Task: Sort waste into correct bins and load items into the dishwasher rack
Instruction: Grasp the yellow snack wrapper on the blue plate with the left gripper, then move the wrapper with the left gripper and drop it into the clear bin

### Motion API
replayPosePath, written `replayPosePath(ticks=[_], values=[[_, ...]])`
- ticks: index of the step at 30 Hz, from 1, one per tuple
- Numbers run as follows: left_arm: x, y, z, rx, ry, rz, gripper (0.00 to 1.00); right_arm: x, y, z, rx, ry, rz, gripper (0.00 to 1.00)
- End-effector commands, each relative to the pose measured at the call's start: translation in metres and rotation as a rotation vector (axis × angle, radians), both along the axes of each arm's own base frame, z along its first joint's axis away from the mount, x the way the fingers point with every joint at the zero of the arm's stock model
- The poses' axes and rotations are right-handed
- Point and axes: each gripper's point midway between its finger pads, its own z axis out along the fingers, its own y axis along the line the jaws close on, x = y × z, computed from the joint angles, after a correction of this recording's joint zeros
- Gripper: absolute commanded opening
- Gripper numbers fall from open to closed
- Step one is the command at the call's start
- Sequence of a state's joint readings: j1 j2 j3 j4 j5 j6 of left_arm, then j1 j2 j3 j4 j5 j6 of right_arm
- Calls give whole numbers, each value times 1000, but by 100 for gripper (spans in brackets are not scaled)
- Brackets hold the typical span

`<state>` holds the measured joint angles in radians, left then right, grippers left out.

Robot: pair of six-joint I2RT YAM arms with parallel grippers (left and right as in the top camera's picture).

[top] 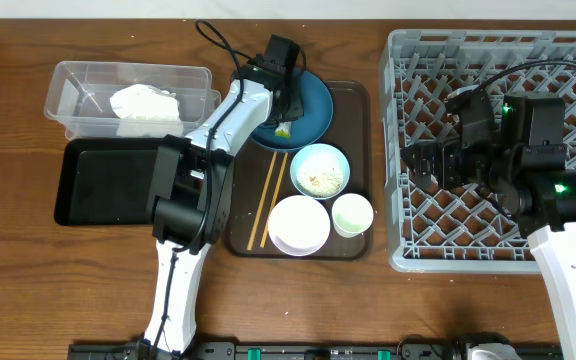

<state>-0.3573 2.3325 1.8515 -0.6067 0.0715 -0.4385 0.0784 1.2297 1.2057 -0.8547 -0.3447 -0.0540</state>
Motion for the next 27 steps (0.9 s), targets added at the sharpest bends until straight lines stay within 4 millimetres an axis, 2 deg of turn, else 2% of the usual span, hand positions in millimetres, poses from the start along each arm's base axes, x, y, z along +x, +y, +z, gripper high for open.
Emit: replayPosePath(ticks=[1, 4, 9, 13, 16, 19, 21, 22, 26, 27], values=[[0, 2, 4, 9, -2, 2, 11, 1, 7, 8, 19, -10, 10, 99], [5, 7, 24, -3, -35, 13, 9, 1, 6, 8, 19, -11, 9, 99], [11, 33, 93, -31, -138, 53, 9, 1, 6, 8, 19, -11, 9, 99], [12, 83, 148, -30, -215, 135, 9, 1, 6, 8, 19, -12, 9, 99], [7, 131, 169, -13, -226, 227, 9, 1, 6, 8, 19, -12, 9, 99], [2, 179, 166, 9, -194, 319, 9, 1, 7, 9, 20, -13, 9, 99], [1, 207, 152, 20, -159, 372, 11, 2, 7, 9, 20, -16, 10, 99], [0, 214, 146, 23, -145, 386, 13, 2, 7, 9, 20, -18, 10, 99], [0, 238, 118, 35, -85, 432, 33, 3, 7, 10, 21, -23, 10, 99], [0, 241, 112, 37, -73, 438, 41, 3, 7, 10, 21, -23, 10, 99]])
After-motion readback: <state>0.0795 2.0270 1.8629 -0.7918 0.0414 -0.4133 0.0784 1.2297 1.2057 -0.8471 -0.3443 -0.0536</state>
